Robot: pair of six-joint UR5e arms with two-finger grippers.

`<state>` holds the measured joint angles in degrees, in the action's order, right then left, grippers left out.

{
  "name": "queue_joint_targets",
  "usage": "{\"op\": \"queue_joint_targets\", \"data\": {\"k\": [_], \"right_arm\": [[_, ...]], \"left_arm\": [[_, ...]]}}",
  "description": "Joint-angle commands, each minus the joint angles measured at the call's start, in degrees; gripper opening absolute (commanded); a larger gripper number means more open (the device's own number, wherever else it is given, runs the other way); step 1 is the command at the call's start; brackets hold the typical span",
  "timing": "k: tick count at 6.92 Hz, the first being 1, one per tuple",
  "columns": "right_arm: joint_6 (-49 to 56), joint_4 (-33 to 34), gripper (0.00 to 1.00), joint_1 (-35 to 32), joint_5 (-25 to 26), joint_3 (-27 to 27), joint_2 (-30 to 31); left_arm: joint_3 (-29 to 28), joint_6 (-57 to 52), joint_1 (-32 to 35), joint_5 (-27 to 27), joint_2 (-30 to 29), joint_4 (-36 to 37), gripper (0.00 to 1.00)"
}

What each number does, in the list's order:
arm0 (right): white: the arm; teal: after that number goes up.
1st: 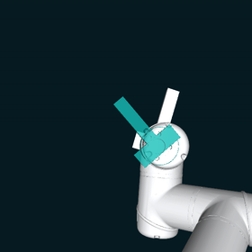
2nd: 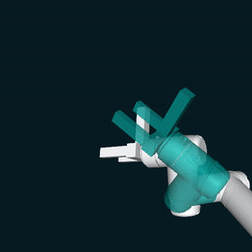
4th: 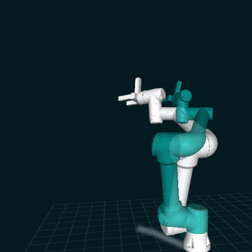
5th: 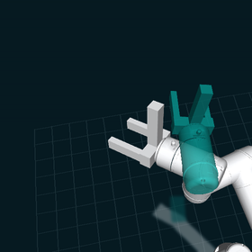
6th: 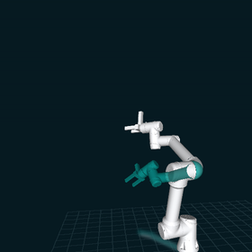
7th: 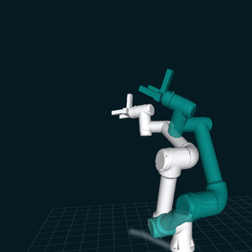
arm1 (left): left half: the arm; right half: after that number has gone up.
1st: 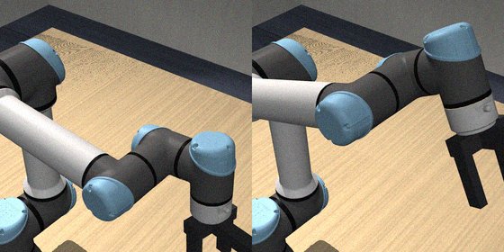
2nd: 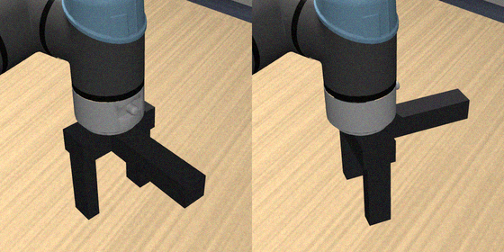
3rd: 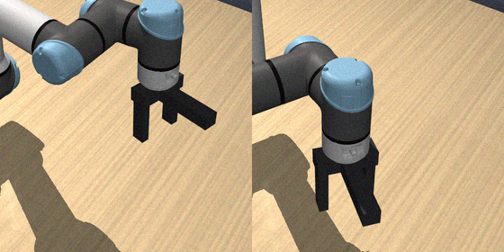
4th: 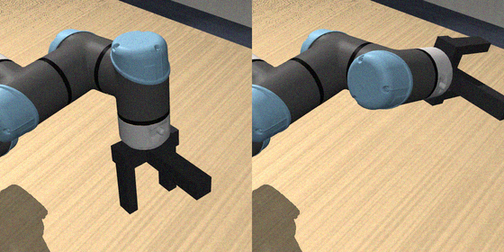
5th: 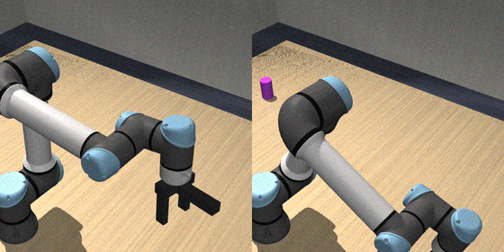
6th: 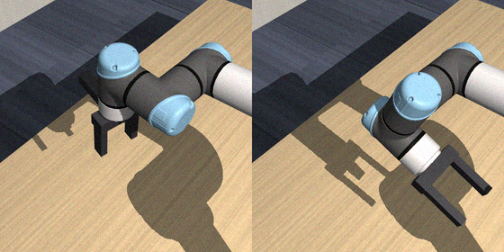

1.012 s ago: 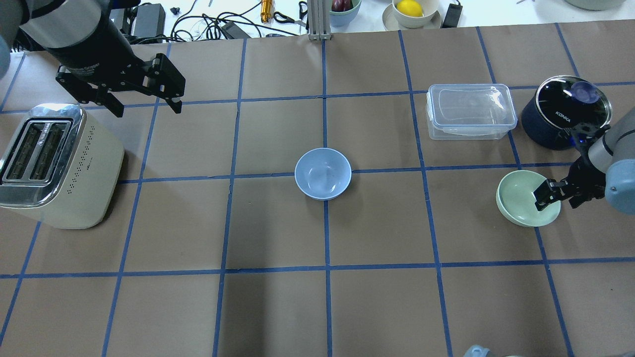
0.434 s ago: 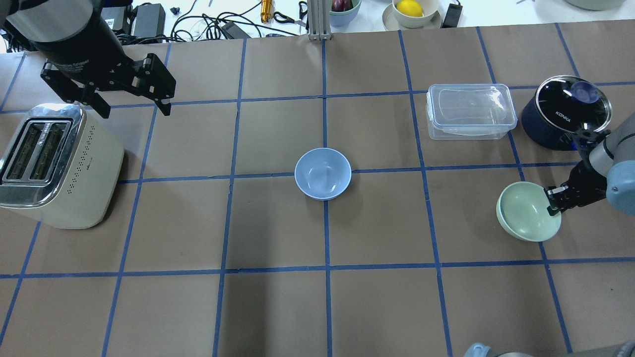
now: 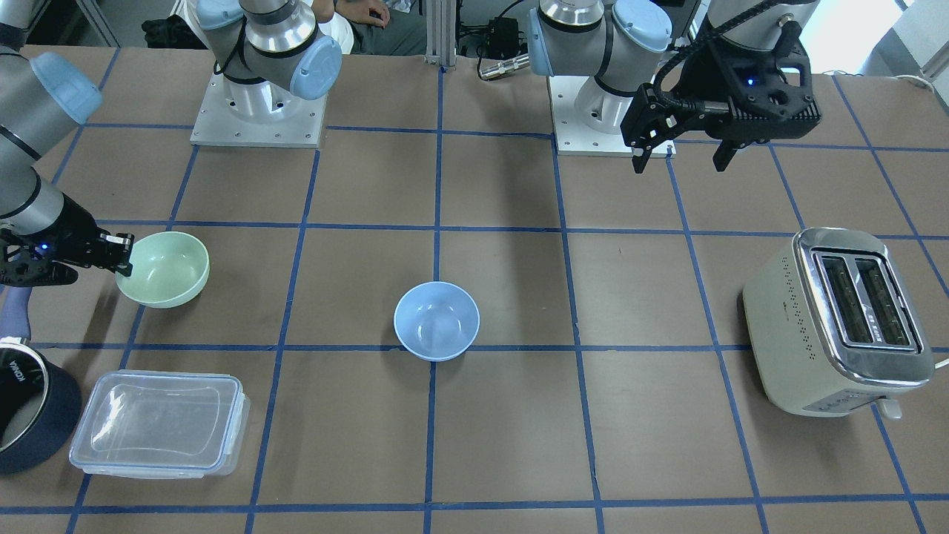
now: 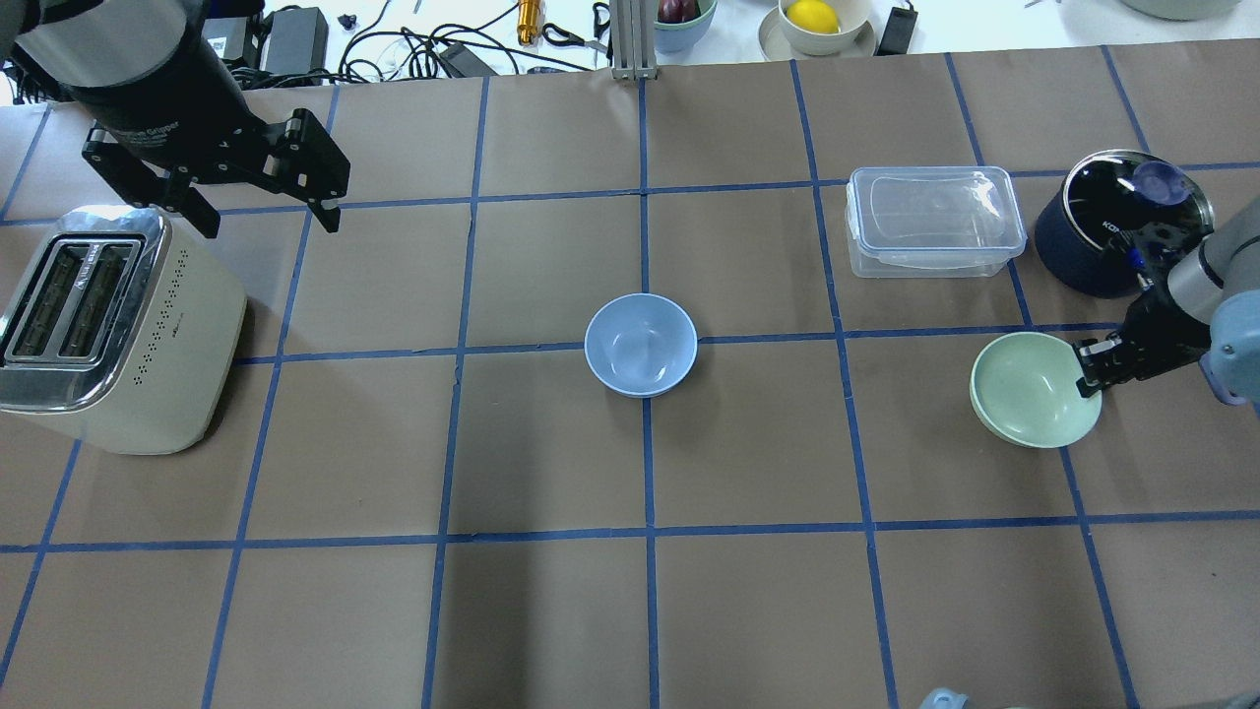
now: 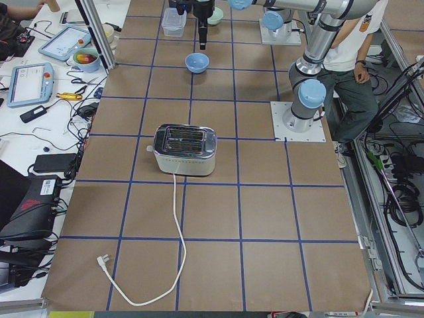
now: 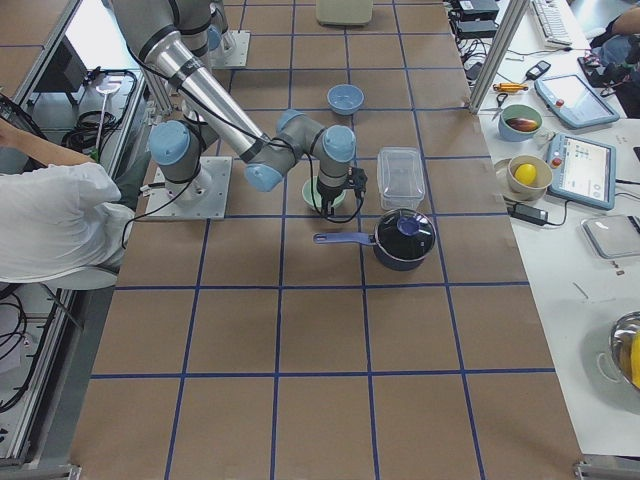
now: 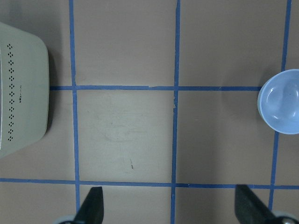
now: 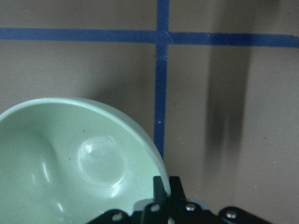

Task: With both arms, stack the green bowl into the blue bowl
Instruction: 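Grip the pale green bowl rim and carry it over the light blue bowl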

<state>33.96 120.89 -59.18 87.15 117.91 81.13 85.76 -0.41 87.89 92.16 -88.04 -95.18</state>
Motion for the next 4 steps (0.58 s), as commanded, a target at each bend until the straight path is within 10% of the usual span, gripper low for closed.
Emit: {"op": "queue_joint_targets", "data": {"k": [1, 4], "right_arm": [[-9.9, -2.9, 0.0, -12.6, -4.0, -3.1, 0.7], [-33.9, -2.3, 0.0, -30.8, -10.0, -6.4, 0.1]], "left_arm": [[0.1, 0.3, 0.1, -0.1, -0.1, 0.0, 1.0], [0.2, 0.5, 0.1, -0.1, -0.1, 0.1, 1.0]]}}
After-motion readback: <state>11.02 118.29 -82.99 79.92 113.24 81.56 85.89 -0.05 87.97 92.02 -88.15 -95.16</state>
